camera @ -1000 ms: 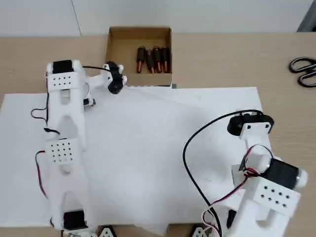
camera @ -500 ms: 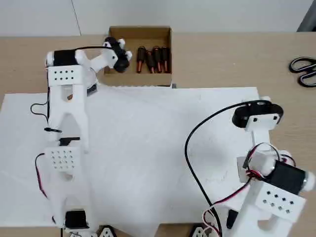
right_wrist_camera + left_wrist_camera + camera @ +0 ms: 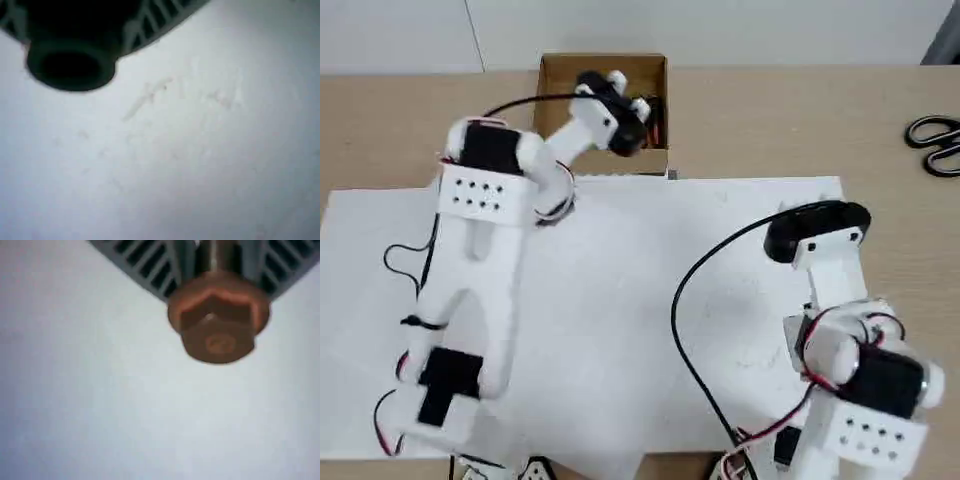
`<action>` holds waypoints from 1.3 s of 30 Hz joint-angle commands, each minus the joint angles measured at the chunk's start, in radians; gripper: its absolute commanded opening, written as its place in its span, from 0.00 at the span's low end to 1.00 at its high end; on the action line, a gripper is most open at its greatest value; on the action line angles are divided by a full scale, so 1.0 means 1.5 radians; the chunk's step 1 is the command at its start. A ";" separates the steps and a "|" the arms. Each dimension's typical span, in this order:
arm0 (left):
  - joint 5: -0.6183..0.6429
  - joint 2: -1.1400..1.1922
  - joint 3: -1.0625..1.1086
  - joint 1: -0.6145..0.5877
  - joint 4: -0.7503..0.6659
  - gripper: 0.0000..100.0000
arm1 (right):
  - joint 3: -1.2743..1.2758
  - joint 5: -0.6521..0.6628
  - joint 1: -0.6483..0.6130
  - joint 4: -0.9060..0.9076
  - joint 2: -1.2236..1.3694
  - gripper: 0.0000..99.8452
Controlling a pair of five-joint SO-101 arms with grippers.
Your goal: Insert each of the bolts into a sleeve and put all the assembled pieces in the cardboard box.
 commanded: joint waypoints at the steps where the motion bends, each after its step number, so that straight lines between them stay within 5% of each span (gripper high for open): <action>1: 0.124 -0.106 0.064 0.018 -0.025 0.00 | -0.032 0.002 -0.033 -0.005 -0.042 0.00; 6: 0.318 -0.216 0.192 0.037 -0.115 0.00 | 0.059 -0.018 -0.065 -0.126 -0.099 0.00; 10: 0.440 -0.296 0.336 0.036 -0.232 0.00 | 0.189 -0.170 -0.099 -0.286 -0.180 0.00; 21: 0.707 -0.527 0.664 0.037 -0.487 0.00 | 0.432 -0.334 -0.387 -0.382 -0.433 0.00; 31: 0.850 -0.719 0.872 0.109 -0.616 0.00 | 0.489 -0.334 -0.518 -0.383 -0.482 0.00; 39: 0.858 -0.890 1.021 0.119 -0.781 0.00 | 0.515 -0.331 -0.575 -0.383 -0.482 0.00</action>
